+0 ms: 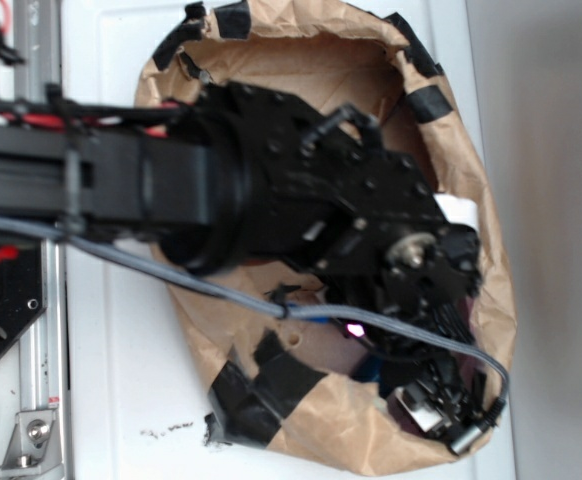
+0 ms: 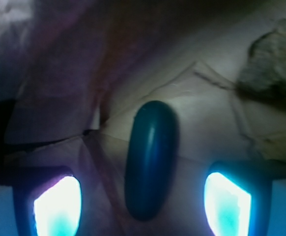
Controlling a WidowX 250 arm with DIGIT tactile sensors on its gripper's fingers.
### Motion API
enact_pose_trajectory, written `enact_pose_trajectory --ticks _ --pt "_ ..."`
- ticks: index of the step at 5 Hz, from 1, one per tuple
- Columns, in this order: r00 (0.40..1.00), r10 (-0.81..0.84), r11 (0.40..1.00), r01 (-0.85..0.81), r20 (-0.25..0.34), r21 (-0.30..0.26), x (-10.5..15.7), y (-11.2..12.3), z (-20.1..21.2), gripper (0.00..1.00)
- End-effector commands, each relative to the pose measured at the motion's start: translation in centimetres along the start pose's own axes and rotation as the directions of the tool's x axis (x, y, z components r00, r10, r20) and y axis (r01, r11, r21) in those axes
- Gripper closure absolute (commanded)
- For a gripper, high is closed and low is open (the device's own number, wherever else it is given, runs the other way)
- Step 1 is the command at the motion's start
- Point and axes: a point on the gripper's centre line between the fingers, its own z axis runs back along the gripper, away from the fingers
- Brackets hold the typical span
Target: Grab the plastic pickle.
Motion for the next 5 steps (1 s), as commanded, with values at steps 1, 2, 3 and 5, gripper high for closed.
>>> enact_pose_trajectory --ticks 1,2,3,5 --pt "0.998 -0.057 0.997 0.057 0.009 0.061 -0.2 -0.7 -2.0 0.00" --pt "0.990 0.020 0.975 -0.051 0.142 0.217 0.2 4.2 0.2 1.00" --pt "0.986 0.037 0.978 -0.069 0.160 0.199 1.0 6.1 1.9 1.00" --pt "0.980 0.043 0.983 -0.077 0.196 0.168 0.9 6.3 3.9 1.00"
